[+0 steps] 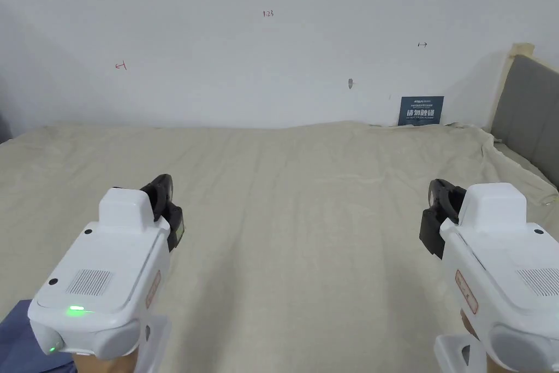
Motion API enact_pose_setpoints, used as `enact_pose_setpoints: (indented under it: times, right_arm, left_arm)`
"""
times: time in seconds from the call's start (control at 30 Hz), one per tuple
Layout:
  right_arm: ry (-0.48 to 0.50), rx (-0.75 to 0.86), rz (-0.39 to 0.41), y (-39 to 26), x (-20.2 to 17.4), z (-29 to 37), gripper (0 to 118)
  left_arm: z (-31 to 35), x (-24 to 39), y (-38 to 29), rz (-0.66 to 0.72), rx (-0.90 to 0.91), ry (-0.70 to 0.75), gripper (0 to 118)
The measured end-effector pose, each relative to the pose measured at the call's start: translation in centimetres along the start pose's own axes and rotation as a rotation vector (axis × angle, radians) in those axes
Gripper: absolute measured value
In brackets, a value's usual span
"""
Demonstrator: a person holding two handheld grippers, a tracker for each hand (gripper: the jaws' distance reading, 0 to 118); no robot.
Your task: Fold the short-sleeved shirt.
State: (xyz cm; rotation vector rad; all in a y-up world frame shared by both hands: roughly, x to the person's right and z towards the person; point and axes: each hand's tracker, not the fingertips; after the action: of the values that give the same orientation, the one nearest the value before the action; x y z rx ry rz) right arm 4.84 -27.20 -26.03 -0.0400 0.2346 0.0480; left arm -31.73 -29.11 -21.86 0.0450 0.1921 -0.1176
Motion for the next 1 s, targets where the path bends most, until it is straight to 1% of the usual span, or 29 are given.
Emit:
enact_pose_setpoints:
  times: [0.17, 0.5, 0.7, 0.77, 1.0]
  right_arm:
    - [0.003, -0.001, -0.007, 0.3, -1.4, 0.7, 0]
    - [0.007, -0.006, -0.010, 0.4, -1.4, 0.4, 0]
    - [0.010, -0.008, -0.008, 0.8, -2.0, 0.8, 0]
    - [0.011, -0.009, -0.007, 0.6, -1.4, 0.4, 0]
    - [0.013, -0.010, -0.005, 0.8, -1.6, 0.7, 0]
  left_arm:
    - [-0.1, 0.6, -0.2, -0.011, -0.018, -0.020, 0]
    - [-0.3, 0.7, -0.5, -0.004, -0.017, -0.015, 0]
    - [-0.3, 0.7, -0.4, -0.007, -0.017, -0.004, 0]
    - [-0.3, 0.6, -0.4, -0.005, -0.014, -0.001, 0]
    - [-0.4, 0.5, -0.5, -0.002, -0.014, 0.010, 0]
